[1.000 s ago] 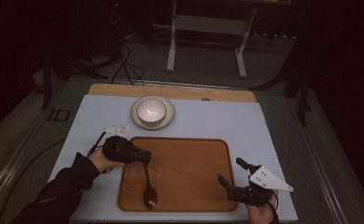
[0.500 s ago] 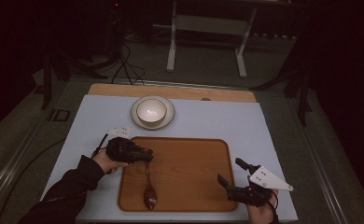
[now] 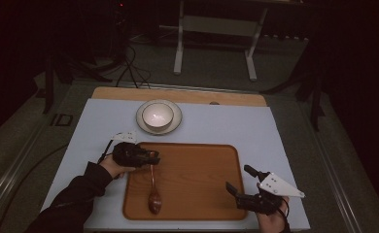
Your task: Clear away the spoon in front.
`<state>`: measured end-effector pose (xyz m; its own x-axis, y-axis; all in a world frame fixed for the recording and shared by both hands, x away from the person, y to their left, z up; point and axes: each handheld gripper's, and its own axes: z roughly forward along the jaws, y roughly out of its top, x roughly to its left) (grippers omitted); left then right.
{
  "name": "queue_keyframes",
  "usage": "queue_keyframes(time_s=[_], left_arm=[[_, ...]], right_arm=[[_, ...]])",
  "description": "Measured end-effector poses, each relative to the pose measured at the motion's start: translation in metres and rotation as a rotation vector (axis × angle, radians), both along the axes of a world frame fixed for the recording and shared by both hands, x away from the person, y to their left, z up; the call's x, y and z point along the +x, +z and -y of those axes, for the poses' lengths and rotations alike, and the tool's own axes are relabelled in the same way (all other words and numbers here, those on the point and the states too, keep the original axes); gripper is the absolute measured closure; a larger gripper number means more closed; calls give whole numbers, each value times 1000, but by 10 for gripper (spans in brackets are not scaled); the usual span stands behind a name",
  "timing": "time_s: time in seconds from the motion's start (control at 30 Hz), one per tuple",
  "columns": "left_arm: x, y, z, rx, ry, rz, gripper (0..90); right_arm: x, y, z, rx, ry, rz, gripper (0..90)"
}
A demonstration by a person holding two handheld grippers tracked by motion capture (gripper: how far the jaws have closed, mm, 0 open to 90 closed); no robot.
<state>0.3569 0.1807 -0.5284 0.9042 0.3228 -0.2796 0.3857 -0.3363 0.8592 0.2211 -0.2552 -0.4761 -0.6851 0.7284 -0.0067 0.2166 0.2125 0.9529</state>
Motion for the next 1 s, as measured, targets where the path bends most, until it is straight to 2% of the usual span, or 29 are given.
queue_keyframes(time_s=[0.37,0.6,0.73,1.0], left_arm=[[10,-9,3,-2,40,11,645],[13,-16,6,28,73,34,606],[15,-21,6,34,102,26,590],[18,-20,2,12,143,28,590]], right_arm=[[1,-1,0,4,7,-14,157],[1,-1,0,4,6,-13,157],[1,-1,0,4,7,-14,157],[1,-1,0,4,7,-14,157]])
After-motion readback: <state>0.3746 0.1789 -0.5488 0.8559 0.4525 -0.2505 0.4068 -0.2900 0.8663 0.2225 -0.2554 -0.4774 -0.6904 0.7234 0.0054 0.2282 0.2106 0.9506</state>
